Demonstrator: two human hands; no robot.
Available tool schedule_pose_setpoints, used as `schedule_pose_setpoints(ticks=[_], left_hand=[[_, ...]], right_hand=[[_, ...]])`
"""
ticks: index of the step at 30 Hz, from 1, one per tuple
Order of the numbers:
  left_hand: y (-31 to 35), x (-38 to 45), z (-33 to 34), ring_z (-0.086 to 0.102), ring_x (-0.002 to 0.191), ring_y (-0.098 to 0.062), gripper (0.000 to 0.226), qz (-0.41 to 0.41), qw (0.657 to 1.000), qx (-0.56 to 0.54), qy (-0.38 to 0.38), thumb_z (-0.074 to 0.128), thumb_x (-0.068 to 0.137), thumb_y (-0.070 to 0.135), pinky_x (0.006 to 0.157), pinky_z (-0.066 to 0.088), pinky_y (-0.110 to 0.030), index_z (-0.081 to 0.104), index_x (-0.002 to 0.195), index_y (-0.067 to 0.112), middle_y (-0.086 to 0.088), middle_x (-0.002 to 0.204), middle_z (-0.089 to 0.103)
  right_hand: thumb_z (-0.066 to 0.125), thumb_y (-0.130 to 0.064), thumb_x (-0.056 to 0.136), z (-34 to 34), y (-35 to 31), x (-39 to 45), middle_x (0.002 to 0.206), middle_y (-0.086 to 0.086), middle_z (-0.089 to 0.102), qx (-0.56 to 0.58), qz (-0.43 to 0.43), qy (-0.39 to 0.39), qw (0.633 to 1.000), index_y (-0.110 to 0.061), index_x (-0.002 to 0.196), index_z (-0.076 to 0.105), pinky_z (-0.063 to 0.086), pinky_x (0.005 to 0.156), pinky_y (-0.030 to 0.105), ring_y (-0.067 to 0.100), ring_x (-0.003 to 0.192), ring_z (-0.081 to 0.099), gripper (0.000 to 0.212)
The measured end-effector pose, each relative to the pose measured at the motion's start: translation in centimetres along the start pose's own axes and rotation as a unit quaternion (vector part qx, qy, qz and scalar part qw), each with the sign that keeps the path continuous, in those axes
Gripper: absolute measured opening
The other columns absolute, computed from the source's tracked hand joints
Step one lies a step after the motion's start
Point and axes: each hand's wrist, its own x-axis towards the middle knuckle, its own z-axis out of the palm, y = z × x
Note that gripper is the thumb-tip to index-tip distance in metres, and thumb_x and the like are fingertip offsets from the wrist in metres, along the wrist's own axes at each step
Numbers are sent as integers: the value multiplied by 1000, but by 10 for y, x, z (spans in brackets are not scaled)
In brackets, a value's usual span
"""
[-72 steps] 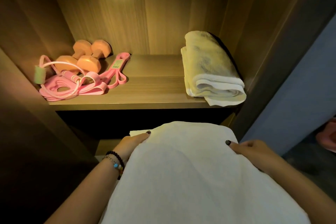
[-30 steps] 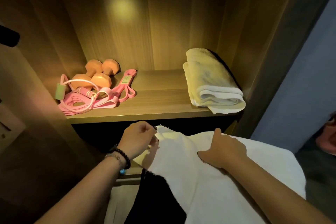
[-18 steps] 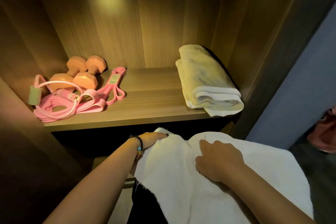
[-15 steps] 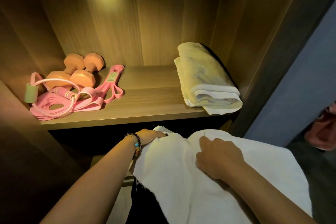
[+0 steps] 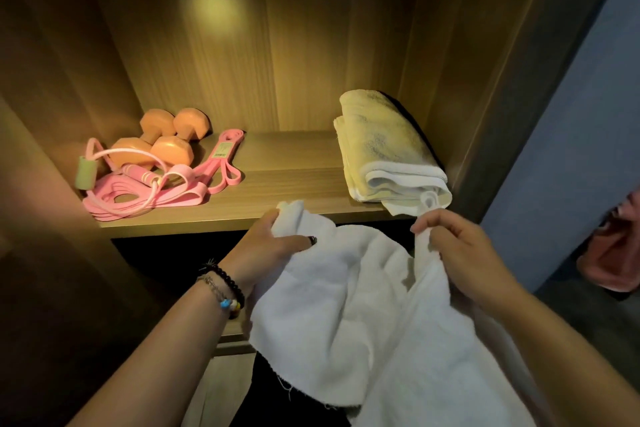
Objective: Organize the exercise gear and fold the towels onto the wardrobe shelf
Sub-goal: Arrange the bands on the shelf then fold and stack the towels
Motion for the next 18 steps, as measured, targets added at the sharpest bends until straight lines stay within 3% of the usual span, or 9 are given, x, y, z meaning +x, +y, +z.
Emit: schedule_pose_setpoints(ticks=[3,6,9,11,13,14,16,18], left_hand=[[36,-34,15,69,99,-25,55,108,994,-5,-12,77,66,15,88,55,-45,58,117,28,-4,108,71],[68,-65,30,65,99,-10,51,227,971,55,-46,75,69,12,84,54,-26,57,116,22,6,104,68],[74,-92,43,65,95,-7,48,289,951,78,-74,75,70,4,77,51,-17,59,113,18,5,102,67],[66,-103,46,65,86,-11,38,301,948,83,-67,75,66,15,70,50,-19,65,102,19,3,93,69],[53,-104,41,62,74,-21,24,305,946,75,-82,75,66,25,65,46,-26,69,86,12,-5,81,68],[45,-103,39,58,69,-27,26,297,948,56,-104,75,70,30,63,44,-30,69,78,6,-15,75,65],[33,-98,38,51,63,-35,51,246,960,-20,-133,74,75,43,62,42,-42,64,67,-6,-34,69,54],[29,-98,43,53,57,-29,53,182,972,-117,-92,71,76,47,58,45,-33,64,56,-2,-23,59,56]], right_hand=[[40,-4,91,-17,-38,-10,90,-2,62,82,-73,41,993,-19,78,66,40,60,26,9,71,51,33],[41,-3,91,-26,-75,-18,79,-12,59,143,-139,35,979,-24,71,64,37,50,10,-7,59,50,38],[43,-4,91,-24,-94,-28,79,-6,59,173,-159,19,972,-23,71,63,42,62,22,-6,66,51,35],[45,-5,89,-20,-93,-34,73,-6,59,198,-171,5,965,-21,69,62,43,64,24,-2,65,51,31],[49,-13,82,-13,-83,-39,69,-8,60,223,-185,-29,957,-19,63,62,44,64,17,0,66,53,23],[50,-18,77,-8,-76,-40,68,-7,59,231,-183,-53,954,-19,62,62,43,64,15,2,67,53,20],[55,-26,76,-1,-62,-43,68,-5,58,226,-176,-93,954,-19,63,63,42,65,17,5,69,53,17],[60,-28,75,3,-51,-44,69,-6,58,216,-176,-113,954,-22,64,63,42,66,18,6,70,53,13]])
